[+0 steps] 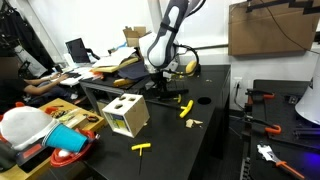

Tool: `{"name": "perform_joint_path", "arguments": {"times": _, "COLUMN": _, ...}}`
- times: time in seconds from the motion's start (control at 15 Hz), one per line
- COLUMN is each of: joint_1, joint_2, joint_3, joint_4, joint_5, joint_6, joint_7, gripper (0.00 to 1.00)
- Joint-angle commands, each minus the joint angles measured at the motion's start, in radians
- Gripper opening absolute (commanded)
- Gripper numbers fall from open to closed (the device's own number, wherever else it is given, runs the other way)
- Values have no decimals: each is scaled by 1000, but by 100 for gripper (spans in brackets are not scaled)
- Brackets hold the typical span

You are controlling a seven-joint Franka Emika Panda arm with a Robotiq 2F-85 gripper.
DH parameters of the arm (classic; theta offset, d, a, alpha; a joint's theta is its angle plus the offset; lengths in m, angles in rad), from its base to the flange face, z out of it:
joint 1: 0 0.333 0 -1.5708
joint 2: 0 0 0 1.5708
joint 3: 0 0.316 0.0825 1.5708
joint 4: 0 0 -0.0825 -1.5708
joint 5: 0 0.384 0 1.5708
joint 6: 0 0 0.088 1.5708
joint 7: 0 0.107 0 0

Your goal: Pick the longest yellow and black object standing and place it in between the stand and the yellow and black object laying on the table, pick the yellow and black object closest to the stand and move it to the left over the other yellow and black object

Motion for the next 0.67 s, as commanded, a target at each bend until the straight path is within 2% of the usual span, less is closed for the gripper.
{"name": "perform_joint_path", "arguments": {"times": 0.0, "joint_1": -2, "joint_2": 39, "joint_3": -11, "joint_4": 44, "joint_5": -15, "joint_6": -25, "joint_7": -32, "gripper": 100}}
{"name": "perform_joint_path", "arguments": {"times": 0.6, "joint_1": 70, "joint_2": 141, "joint_3": -139, "joint_4": 152, "joint_5": -166, "joint_6": 40, "joint_7": 49, "gripper": 100}}
